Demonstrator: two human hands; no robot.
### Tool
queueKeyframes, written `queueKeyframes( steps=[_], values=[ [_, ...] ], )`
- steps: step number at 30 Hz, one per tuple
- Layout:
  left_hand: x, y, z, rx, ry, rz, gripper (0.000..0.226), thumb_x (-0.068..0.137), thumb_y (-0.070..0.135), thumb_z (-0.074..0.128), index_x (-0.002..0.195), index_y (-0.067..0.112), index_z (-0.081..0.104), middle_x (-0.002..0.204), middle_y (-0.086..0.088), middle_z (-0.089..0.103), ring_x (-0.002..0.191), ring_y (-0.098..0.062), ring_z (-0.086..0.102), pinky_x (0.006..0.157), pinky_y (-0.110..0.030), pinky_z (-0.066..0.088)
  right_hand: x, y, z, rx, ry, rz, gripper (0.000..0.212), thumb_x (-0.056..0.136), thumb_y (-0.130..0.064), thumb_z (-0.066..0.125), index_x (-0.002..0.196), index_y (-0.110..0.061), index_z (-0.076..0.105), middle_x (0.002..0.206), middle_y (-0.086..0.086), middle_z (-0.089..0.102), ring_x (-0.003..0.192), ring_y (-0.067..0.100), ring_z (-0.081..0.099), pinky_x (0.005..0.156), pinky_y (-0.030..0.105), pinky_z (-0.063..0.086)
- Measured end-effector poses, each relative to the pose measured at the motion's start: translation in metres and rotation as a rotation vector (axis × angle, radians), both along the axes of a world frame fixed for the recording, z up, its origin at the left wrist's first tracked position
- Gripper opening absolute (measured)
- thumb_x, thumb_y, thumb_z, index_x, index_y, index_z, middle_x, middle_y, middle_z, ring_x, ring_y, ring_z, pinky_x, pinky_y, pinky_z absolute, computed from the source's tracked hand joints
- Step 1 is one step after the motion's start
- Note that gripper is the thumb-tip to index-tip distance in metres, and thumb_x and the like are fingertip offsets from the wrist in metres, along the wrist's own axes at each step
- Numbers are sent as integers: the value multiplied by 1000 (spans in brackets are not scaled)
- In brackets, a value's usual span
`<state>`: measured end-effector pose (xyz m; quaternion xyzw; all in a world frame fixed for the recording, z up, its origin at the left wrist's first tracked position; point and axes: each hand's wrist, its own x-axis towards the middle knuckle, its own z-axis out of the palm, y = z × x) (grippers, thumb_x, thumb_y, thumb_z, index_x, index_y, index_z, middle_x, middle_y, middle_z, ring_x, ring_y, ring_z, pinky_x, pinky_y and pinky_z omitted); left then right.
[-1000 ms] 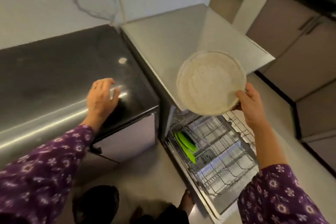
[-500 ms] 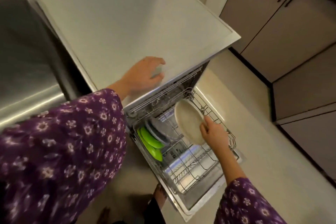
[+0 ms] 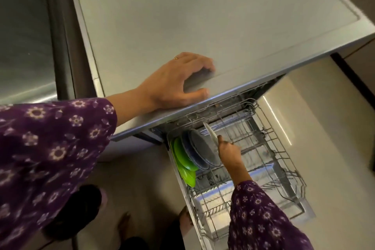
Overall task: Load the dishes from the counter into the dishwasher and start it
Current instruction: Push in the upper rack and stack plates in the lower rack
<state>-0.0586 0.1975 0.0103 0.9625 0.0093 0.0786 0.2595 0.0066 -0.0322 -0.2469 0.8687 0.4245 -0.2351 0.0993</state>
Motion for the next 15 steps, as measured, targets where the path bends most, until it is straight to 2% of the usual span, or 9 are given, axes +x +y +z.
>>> queueKeyframes(
  steps=[4,7,8,9,10,11,12,15],
  values=[
    [0,3,-3,-2,5,11,47,84,42,58,124,17,56,132,4,54,123,-10,44,105,-14,27,4,13,-39,-41,24,37,42,98,-8,32,138,1,25,112,10,65,97,27,66,79,36,51],
    [0,3,-2,-10,5,11,47,83,40,59,123,15,56,131,3,54,122,-10,45,105,-14,27,3,20,-56,-4,28,20,42,96,-9,37,135,3,30,110,11,66,96,28,67,78,37,52],
    [1,3,-2,-14,4,13,46,84,39,59,123,15,56,131,2,54,122,-11,45,105,-15,28,3,22,-61,35,-2,13,42,92,-9,47,131,5,36,102,12,68,87,29,70,72,37,54],
    [1,3,-2,-18,6,14,46,84,38,60,123,14,56,131,2,54,122,-11,45,105,-16,28,2,24,-62,50,-5,19,45,82,-8,63,120,9,47,85,14,70,71,29,71,59,36,55],
    [1,3,-2,-20,6,16,45,84,37,60,123,14,56,132,1,54,122,-11,45,105,-16,28,1,25,-68,55,-24,18,48,66,-5,78,106,9,56,66,13,67,51,28,67,43,34,52],
    [1,2,-2,-20,6,16,45,84,35,61,123,13,56,132,1,54,122,-11,45,105,-16,28,0,24,-73,71,-18,-22,50,52,-2,83,94,8,58,53,10,62,37,26,60,33,30,45],
    [1,2,-1,-22,8,17,44,84,33,63,122,13,56,132,1,54,122,-12,46,105,-17,28,-2,24,-78,92,32,-53,50,48,-1,81,90,7,56,48,9,58,31,24,56,28,27,41],
    [2,1,1,-29,12,27,43,83,29,66,121,11,57,131,-1,54,121,-13,46,106,-18,29,-11,29,-73,109,80,-34,37,62,-8,60,95,4,47,51,6,56,32,20,55,30,22,39]
  ],
)
